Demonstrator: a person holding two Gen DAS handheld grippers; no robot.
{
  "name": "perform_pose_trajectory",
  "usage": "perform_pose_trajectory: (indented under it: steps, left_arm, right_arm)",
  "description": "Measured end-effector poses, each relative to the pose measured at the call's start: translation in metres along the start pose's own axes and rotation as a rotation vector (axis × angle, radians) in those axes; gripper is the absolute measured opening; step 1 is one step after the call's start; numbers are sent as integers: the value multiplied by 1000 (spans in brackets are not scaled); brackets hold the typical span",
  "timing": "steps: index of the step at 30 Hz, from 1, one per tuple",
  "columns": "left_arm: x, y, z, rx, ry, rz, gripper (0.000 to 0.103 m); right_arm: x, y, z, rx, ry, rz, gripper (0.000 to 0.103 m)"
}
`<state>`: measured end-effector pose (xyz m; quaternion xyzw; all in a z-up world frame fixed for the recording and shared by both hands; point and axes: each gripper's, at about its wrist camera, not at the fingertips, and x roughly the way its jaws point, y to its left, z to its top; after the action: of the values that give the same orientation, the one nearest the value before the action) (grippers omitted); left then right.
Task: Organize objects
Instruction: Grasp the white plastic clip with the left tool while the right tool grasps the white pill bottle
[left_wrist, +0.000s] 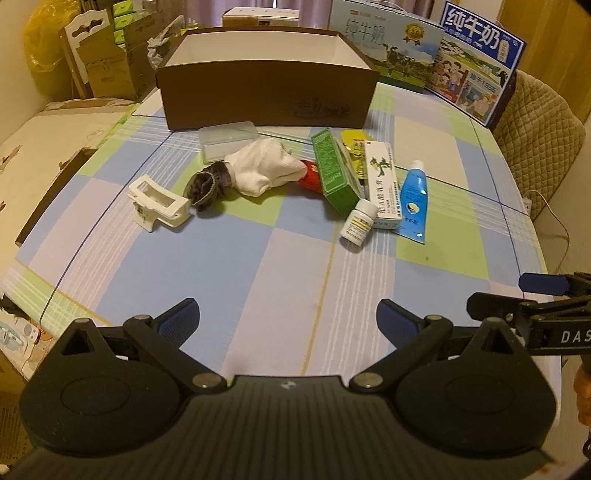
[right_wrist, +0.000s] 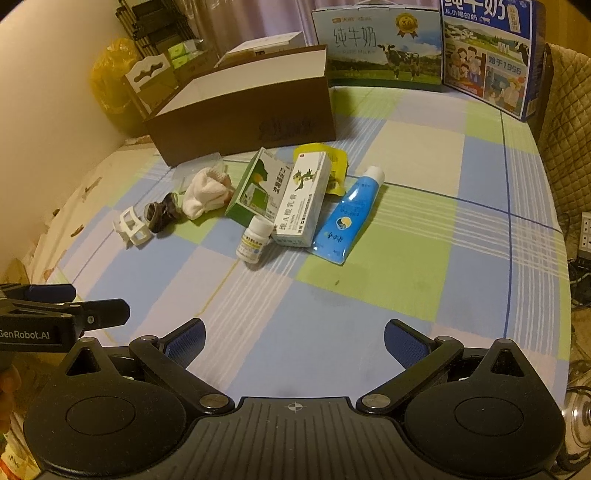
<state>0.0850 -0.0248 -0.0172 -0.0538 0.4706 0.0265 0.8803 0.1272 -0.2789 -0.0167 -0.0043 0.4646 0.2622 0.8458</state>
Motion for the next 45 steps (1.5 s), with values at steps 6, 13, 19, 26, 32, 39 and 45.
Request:
perform_pose_trajectory:
  steps: [6,13,19,26,32,39,45]
  left_arm:
    - [2,13,-2,-37,8,28,101]
    - [1,33,0,-54,-11,58,101]
    - [10,51,12,-50,-18,73,101]
    - [28,72,31,-15,-9,52,101]
    - [46,96,47,13,10,30,101]
    - [67,117,66,57,30,10,101]
    - [85,128,76,95,42,-15,101]
  right_arm:
    - [8,1,1,-2,-3,11,91]
    - [17,9,3,-14,-38,40,80]
    - [29,19,10,3,-66,60,69]
    - [53,32,21,44,-69,57,60]
    - [79,40,31,88,-77,10,59]
    - [106,42,40,152,-65,-38,49]
    - [122,44,46,186,-64,-77,43]
